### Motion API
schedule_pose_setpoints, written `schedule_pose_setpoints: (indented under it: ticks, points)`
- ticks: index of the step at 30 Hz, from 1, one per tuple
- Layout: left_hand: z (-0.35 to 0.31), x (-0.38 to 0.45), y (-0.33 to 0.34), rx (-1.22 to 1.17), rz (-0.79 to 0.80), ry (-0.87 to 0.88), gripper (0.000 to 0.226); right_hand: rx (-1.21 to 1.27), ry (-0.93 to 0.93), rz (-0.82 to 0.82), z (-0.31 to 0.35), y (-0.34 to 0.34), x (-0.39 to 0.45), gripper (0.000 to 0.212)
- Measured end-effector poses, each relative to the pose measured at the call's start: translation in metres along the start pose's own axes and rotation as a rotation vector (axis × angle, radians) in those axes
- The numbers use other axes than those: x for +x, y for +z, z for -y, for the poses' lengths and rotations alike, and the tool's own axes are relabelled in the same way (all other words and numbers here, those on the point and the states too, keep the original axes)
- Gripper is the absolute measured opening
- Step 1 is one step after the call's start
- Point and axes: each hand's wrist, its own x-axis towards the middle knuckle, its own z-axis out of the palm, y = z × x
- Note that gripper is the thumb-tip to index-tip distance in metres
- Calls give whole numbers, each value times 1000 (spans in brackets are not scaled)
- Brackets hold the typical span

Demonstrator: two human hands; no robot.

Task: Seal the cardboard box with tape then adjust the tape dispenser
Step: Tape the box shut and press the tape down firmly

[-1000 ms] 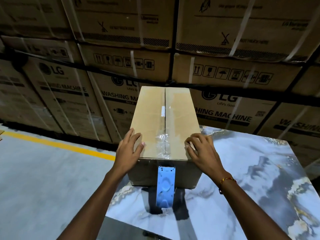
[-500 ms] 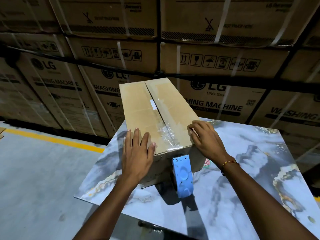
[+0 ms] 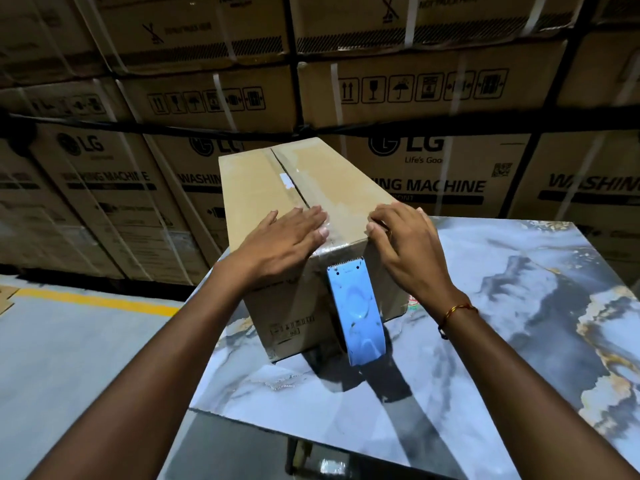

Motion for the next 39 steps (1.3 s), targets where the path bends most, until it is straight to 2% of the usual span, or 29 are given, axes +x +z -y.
schedule_pose_setpoints:
  ticks: [5,8,10,13,15,18,22,25,34,39]
  points:
    - [-4,3,-1,75,49,-10,65,37,-29,-128,14,2,-32,26]
    - [-4,-4,0,105,5,0,66,58,-36,-150,29,8,-61,35]
    - [-2,-13,2,125,-25,25,67,63,2,-120,38,12,-79,50]
    - [-1,-23,1,134,-29,48,66,6,154,4,53,20,-100,84]
    - [-3,-24,0,127,-34,49,65,-43,218,69,60,28,-106,95]
    - [-5,-25,-1,126,-45,49,64,26,257,53,64,36,-110,89]
    - [-4,-23,2,150,-69,54,68,84,212,35,60,35,-117,80]
    - [-3,-23,3,187,-82,56,74,-1,173,47,55,25,-118,76]
    - [-13,-27,4,211,-103,33,69,-118,203,57,64,12,-133,74]
    - [-11,-26,1,190,-81,51,73,-182,239,162,70,9,-172,74]
